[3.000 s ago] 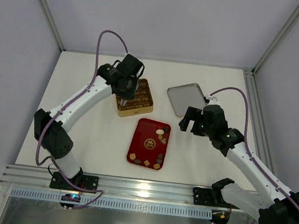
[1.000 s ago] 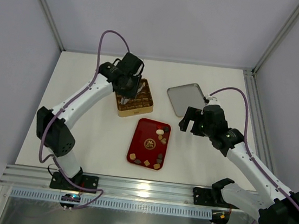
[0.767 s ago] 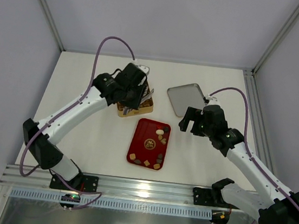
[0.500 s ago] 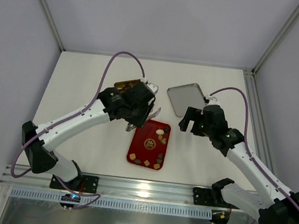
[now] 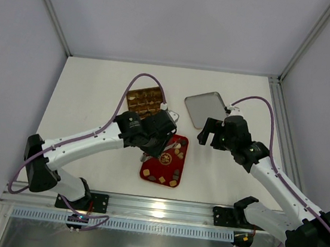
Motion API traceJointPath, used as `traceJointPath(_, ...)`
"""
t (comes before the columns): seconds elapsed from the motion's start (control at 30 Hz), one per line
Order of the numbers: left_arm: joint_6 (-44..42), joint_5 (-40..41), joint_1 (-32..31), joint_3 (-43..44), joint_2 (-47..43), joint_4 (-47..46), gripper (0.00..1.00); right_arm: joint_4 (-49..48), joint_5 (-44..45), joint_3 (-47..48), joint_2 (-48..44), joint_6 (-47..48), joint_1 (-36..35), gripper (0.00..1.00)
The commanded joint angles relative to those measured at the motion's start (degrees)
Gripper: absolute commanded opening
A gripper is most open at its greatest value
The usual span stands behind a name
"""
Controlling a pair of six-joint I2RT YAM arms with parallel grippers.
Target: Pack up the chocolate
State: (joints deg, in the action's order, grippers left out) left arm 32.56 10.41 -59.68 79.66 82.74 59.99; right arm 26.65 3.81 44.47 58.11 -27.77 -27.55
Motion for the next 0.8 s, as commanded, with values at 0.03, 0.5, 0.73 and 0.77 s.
traceJointPath(0.03,1.72,-0.22,-0.79,-0.73,-0.92,-3.12,0.42,-0.64,0.93,2.03,-0.98,-0.09,-0.13,1.00)
traceJointPath(0.5,0.75,-0.83,-1.58,-0.47,3.83,-5.41,0.42,-0.64,1.37,1.24,-1.42,0.08,-0.13,1.00)
traceJointPath(0.73,1.28,-1.01,-2.55,-1.08,4.27,-5.67,0.42,-1.08,1.20,0.62,-1.42,-0.09,-0.13,1.00)
traceJointPath(0.77,1.46,-0.84,-2.63,-1.17,4.53,-5.84,0.42,-1.17,1.20,0.62,-1.50,-0.18,-0.13,1.00)
